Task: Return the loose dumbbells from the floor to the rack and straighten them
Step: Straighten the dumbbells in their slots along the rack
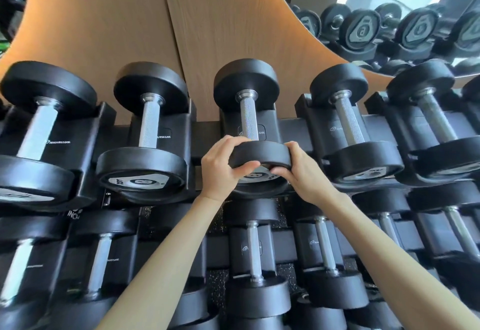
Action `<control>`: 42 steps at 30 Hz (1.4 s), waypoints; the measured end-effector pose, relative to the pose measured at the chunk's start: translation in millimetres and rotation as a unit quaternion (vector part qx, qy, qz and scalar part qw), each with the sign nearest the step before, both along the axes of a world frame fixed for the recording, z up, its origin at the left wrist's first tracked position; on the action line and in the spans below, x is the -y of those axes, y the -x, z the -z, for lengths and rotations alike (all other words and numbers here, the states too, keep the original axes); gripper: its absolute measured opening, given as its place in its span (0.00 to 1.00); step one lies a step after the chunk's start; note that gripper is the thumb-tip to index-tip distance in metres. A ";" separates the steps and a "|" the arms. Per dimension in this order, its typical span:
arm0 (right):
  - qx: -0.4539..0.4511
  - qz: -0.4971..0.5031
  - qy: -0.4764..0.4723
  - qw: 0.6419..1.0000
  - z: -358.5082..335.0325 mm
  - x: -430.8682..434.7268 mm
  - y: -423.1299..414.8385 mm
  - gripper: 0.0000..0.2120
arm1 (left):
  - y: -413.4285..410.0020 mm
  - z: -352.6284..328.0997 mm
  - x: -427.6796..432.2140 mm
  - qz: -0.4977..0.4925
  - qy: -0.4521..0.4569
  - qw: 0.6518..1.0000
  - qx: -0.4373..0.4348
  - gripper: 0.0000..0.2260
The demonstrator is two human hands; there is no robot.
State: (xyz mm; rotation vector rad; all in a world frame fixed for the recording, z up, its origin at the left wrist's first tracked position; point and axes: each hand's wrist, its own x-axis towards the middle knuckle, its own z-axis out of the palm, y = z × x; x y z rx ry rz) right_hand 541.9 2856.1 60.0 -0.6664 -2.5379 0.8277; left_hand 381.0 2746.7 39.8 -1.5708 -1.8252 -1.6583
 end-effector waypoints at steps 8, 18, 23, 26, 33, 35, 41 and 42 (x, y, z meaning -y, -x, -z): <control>0.076 -0.048 -0.313 0.945 -47.4 8.1 17.2 0.32 | -4.3 32.0 0.6 -0.027 -0.091 0.982 0.162 0.27; -0.213 -0.034 -0.084 0.973 -19.7 20.0 33.2 0.22 | -2.8 19.6 15.1 0.082 0.033 0.974 0.207 0.12; -0.252 0.011 0.234 0.939 17.6 5.3 14.3 0.23 | -9.1 -24.1 0.7 0.143 0.036 0.984 0.099 0.17; -0.292 0.030 0.340 0.893 38.4 5.9 12.4 0.29 | -8.6 -16.7 -8.0 0.100 0.037 0.994 0.021 0.22; -0.325 0.055 0.304 0.894 29.7 14.9 24.2 0.22 | 0.1 1.7 -3.3 0.072 -0.030 0.996 0.033 0.20; -0.315 0.053 0.275 0.907 21.2 19.5 28.3 0.19 | 4.1 7.4 0.4 0.066 -0.041 0.996 0.048 0.21; -0.170 0.058 0.031 0.983 -9.4 17.8 30.1 0.25 | -0.6 31.8 0.5 0.020 -0.102 0.984 0.147 0.26; -0.136 0.057 -0.038 0.988 -14.7 19.0 32.9 0.27 | -1.3 37.1 -0.4 0.007 -0.111 0.980 0.164 0.24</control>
